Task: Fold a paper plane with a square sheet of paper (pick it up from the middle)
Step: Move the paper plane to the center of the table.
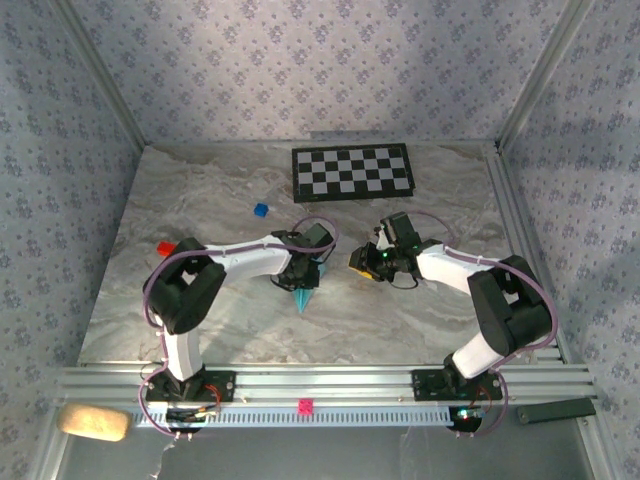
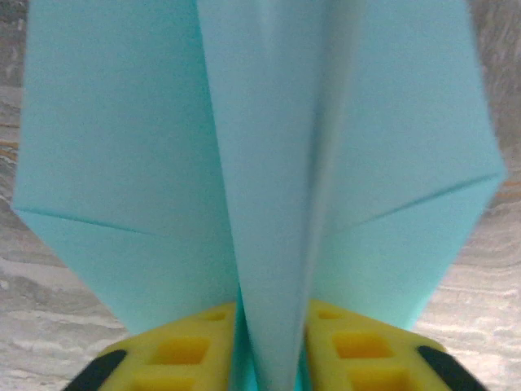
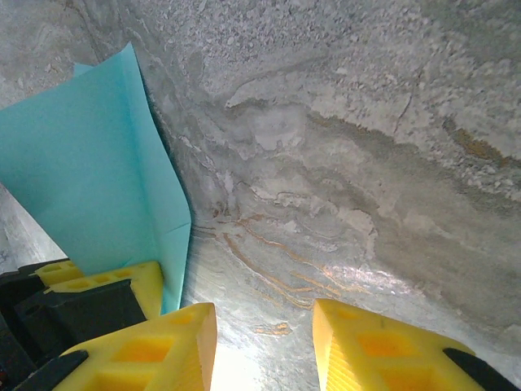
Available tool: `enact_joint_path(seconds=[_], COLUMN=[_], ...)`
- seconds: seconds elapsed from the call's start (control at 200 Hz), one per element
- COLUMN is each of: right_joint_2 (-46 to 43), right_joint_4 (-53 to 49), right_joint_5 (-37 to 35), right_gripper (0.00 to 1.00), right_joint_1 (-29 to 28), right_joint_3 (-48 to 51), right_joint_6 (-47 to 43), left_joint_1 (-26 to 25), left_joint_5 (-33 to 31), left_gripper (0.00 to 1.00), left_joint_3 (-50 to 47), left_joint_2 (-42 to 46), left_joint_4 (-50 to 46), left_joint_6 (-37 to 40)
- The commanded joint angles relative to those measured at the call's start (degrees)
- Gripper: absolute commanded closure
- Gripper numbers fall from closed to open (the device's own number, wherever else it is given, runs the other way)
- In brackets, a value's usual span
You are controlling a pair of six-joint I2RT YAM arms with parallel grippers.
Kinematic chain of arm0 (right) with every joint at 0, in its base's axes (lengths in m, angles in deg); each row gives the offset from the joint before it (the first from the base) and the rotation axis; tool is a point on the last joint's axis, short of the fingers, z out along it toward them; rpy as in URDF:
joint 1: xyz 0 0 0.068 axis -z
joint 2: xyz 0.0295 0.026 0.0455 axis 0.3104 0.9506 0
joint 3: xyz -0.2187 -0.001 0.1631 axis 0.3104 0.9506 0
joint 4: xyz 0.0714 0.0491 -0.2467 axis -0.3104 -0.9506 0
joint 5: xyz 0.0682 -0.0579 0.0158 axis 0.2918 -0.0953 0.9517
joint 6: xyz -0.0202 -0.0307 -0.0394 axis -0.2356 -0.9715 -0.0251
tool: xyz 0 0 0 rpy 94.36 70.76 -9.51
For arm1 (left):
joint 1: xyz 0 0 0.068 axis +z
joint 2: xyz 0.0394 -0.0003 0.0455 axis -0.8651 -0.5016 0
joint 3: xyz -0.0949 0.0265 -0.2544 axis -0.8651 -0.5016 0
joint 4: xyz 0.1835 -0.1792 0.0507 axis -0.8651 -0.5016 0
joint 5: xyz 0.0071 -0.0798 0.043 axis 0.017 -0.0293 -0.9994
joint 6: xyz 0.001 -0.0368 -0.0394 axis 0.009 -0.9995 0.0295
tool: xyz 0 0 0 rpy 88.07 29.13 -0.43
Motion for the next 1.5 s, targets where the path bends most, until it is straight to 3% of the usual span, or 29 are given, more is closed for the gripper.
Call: enact_joint_path(seconds=[0.0, 0.335, 0.815, 1.494], right_joint_2=[-1.2, -1.8, -2.9, -9.3], right_joint_4=[-1.7, -2.1, -2.6, -6.0], right_joint_5=[-1.1, -1.5, -1.8, -6.2], right_gripper=[0.63, 0.62, 0.63, 0.61], right_joint_1=[0.0, 0.2, 0.9, 3.0], right_joint_3=[0.4, 0.6, 1.0, 1.2], right_joint_6=[-1.2, -1.4, -1.9, -5.0], left_joint_1=[-0.4, -0.9, -1.7, -1.7], left_joint_5=[-1.6, -2.0, -2.8, -5.7], left_gripper=[0.73, 0.62, 0.60, 0.51], left_joint_3=[0.0, 0.7, 4.0, 5.4], left_joint_2=[-2.8, -3.8, -3.2, 7.0], left_joint_4=[-1.4, -0.9, -2.8, -4.1], left_joint_6=[-0.6, -3.8, -6.9, -8.0])
